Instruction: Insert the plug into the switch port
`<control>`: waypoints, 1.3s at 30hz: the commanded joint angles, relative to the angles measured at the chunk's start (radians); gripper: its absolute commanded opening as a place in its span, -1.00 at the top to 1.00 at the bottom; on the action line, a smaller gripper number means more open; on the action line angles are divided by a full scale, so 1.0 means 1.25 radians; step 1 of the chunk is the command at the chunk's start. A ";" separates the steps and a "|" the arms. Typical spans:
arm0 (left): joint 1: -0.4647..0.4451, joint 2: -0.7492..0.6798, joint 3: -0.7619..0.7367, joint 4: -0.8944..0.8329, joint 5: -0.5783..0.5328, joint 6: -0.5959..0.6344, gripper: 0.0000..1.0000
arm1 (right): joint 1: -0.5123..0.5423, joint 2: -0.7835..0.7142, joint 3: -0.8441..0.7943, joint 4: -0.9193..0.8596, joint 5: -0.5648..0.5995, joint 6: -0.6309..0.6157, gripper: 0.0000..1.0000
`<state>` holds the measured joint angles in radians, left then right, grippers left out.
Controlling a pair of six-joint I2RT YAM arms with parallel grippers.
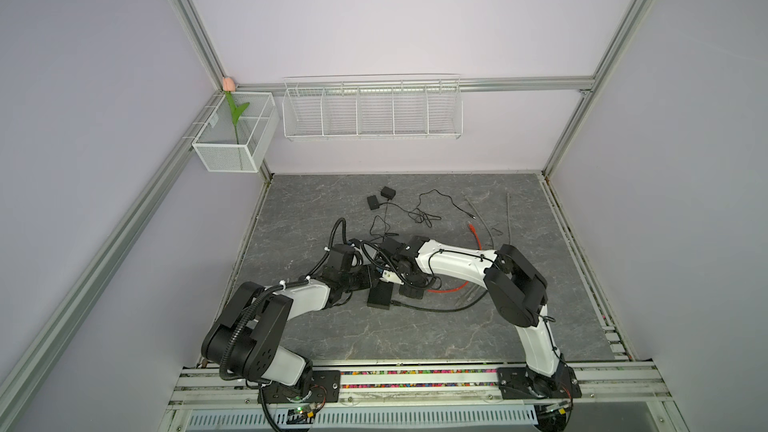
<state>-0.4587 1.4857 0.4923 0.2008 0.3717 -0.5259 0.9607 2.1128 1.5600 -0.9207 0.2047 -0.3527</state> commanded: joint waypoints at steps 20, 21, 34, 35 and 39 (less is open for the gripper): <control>-0.015 0.056 0.039 0.042 0.143 0.018 0.23 | 0.022 0.038 0.007 0.133 0.016 -0.028 0.85; -0.015 0.046 0.039 0.031 0.140 0.019 0.23 | 0.023 0.033 0.002 0.137 0.013 -0.027 0.85; -0.015 0.001 0.052 -0.030 0.118 0.039 0.22 | 0.022 -0.051 -0.078 0.220 -0.093 -0.013 0.85; -0.015 0.005 0.054 -0.028 0.118 0.038 0.22 | 0.025 -0.053 -0.083 0.223 -0.094 -0.012 0.85; -0.015 0.018 0.061 -0.029 0.111 0.038 0.21 | 0.031 -0.072 -0.108 0.239 -0.094 -0.007 0.85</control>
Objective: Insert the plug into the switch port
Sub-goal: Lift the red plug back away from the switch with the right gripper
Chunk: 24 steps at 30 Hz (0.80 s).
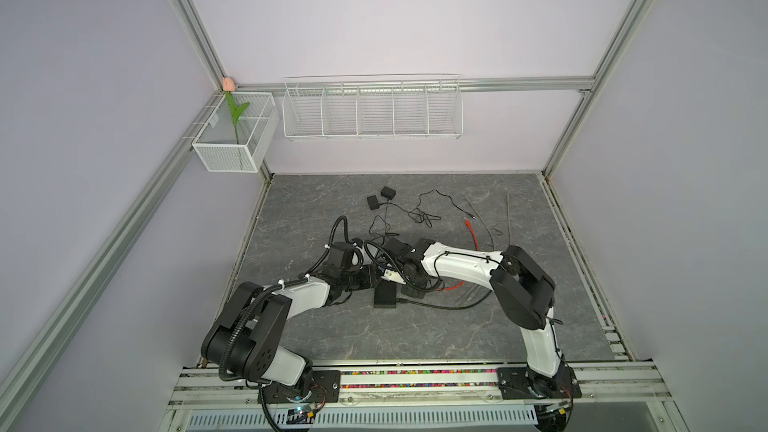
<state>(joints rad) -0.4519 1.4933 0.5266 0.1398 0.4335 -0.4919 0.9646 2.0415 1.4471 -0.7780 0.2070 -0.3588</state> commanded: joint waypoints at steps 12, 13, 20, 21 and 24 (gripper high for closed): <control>0.004 -0.072 0.055 -0.096 0.000 0.043 0.10 | -0.007 -0.086 -0.099 0.138 0.051 0.060 0.87; 0.008 -0.081 0.055 -0.105 -0.003 0.046 0.09 | -0.012 -0.097 -0.108 0.138 0.050 0.066 0.86; 0.015 -0.154 0.055 -0.155 -0.013 0.046 0.07 | -0.022 -0.152 -0.149 0.141 0.100 0.082 0.87; 0.015 -0.170 0.053 -0.160 -0.011 0.042 0.06 | -0.022 -0.166 -0.155 0.144 0.102 0.082 0.87; 0.015 -0.214 0.030 -0.119 0.030 0.003 0.08 | -0.019 -0.227 -0.185 0.177 0.084 0.072 0.87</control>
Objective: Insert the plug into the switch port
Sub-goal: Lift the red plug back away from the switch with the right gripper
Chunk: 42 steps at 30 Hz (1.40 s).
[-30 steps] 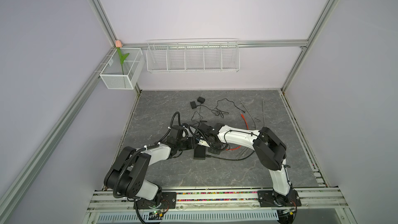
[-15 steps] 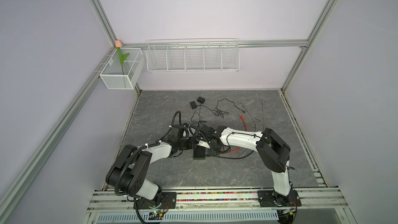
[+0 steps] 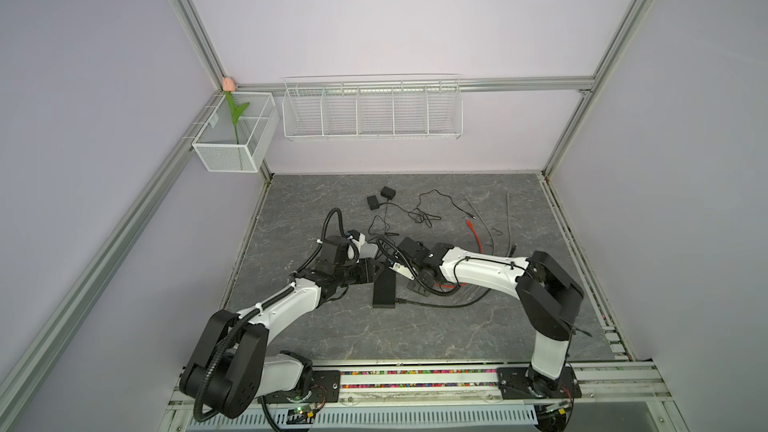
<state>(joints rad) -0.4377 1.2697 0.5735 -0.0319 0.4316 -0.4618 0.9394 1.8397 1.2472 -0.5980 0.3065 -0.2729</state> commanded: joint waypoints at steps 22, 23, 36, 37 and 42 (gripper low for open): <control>-0.075 -0.048 -0.066 0.326 0.153 -0.252 0.05 | 0.054 -0.211 -0.078 0.102 -0.081 -0.015 0.83; -0.076 -0.046 -0.066 0.328 0.154 -0.252 0.05 | 0.055 -0.208 -0.074 0.100 -0.079 -0.014 0.83; -0.086 -0.032 -0.065 0.311 0.154 -0.236 0.78 | 0.061 -0.198 -0.050 0.099 -0.067 -0.017 0.83; -0.086 -0.033 -0.066 0.311 0.155 -0.235 0.84 | 0.062 -0.199 -0.051 0.099 -0.067 -0.017 0.83; -0.087 -0.039 -0.071 0.308 0.166 -0.225 1.00 | 0.060 -0.209 -0.056 0.108 -0.076 -0.015 0.78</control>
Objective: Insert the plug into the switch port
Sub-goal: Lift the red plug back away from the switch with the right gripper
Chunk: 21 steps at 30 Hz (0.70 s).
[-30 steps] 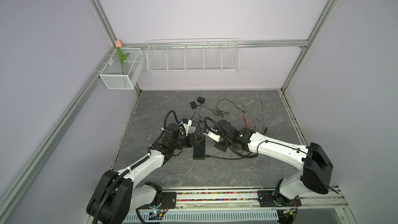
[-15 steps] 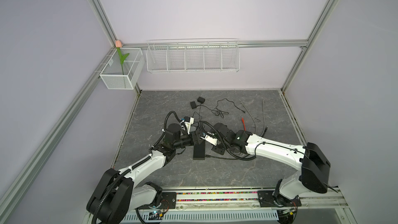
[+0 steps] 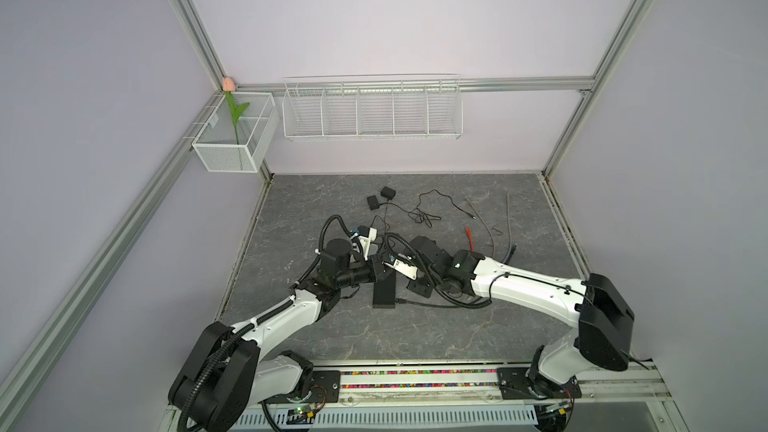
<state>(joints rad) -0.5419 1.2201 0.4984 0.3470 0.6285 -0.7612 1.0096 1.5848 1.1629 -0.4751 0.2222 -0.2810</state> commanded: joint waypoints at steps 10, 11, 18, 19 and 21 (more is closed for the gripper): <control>-0.004 -0.020 -0.016 -0.019 -0.008 0.030 1.00 | -0.073 -0.109 -0.033 0.025 -0.166 0.035 0.09; -0.003 -0.018 -0.016 -0.016 -0.007 0.029 1.00 | -0.076 -0.113 -0.035 0.022 -0.171 0.031 0.09; -0.003 -0.020 -0.015 -0.012 -0.006 0.026 1.00 | -0.083 -0.114 -0.063 0.045 -0.223 0.005 0.19; -0.003 -0.021 -0.015 -0.014 -0.006 0.026 1.00 | -0.084 -0.111 -0.066 0.051 -0.234 0.003 0.20; -0.004 -0.024 -0.014 -0.020 -0.007 0.027 1.00 | -0.084 -0.103 -0.068 0.055 -0.245 0.003 0.21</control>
<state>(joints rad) -0.5438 1.2083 0.4839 0.3172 0.6258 -0.7425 0.9085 1.4441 1.0962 -0.4355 -0.0246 -0.2619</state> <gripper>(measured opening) 0.068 0.395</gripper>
